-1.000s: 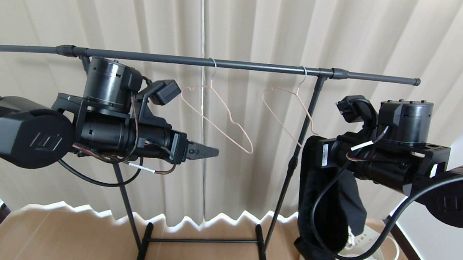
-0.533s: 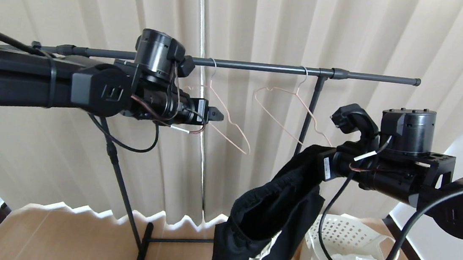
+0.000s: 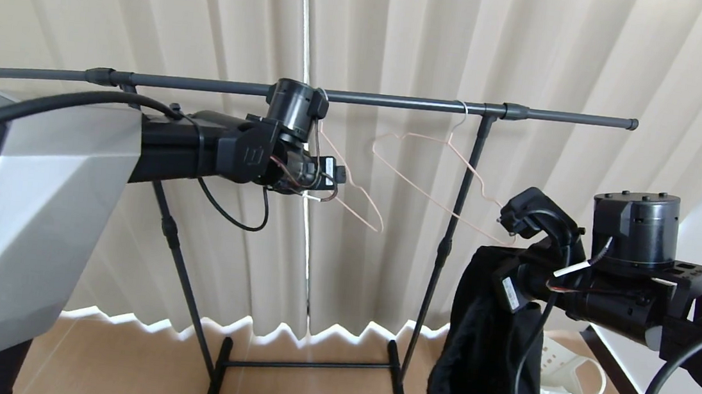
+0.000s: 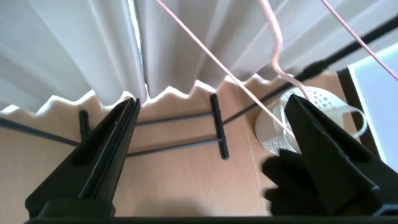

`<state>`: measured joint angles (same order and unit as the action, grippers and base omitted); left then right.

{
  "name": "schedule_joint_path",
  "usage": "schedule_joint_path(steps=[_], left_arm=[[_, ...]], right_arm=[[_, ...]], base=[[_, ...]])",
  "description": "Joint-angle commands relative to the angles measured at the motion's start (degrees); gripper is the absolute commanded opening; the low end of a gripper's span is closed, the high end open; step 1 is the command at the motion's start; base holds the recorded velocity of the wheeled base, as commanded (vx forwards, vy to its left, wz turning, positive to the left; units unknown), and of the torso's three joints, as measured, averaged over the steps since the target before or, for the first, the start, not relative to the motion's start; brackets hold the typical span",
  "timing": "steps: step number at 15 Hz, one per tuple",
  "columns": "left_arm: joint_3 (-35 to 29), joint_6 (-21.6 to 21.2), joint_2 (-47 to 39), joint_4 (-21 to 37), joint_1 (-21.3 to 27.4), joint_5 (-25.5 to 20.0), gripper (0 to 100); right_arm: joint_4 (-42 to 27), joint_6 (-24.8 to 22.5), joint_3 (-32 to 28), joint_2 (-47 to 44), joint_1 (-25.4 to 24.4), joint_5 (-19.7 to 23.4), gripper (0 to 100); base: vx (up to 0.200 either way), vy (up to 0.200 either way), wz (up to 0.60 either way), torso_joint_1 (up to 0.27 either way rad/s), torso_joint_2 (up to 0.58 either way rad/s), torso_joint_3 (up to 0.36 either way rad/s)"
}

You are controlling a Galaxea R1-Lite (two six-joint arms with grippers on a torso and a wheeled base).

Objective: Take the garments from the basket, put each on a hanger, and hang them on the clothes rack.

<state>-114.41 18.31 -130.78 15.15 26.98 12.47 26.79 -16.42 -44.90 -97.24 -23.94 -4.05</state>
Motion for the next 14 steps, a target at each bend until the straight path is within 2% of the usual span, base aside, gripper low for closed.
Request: schedule_joint_path(steps=[1,7,11,14], left_arm=[[-0.2,0.1,-3.5,-3.8,-0.3,1.8,100],[-0.2,2.3,-0.3,-5.4,0.2,2.6,100],[1.1,2.4,2.4,-5.2,1.3,5.6,100],[1.2,2.4,2.3,-5.3,2.0,7.2,100]], right_arm=[[0.0,0.0,0.1,-0.1,0.0,-0.2,0],[0.0,0.0,0.0,-0.5,-0.1,-0.2,0],[0.0,0.0,0.1,-0.4,-0.1,-0.2,0],[0.0,0.0,0.3,-0.1,0.0,-0.2,0]], base=[[0.000,0.000,0.00,0.000,0.00,0.000],[0.000,0.000,0.00,0.000,0.00,0.000],[0.000,0.000,0.00,0.000,0.00,0.000],[0.000,-0.200,0.00,-0.001,0.00,0.001]])
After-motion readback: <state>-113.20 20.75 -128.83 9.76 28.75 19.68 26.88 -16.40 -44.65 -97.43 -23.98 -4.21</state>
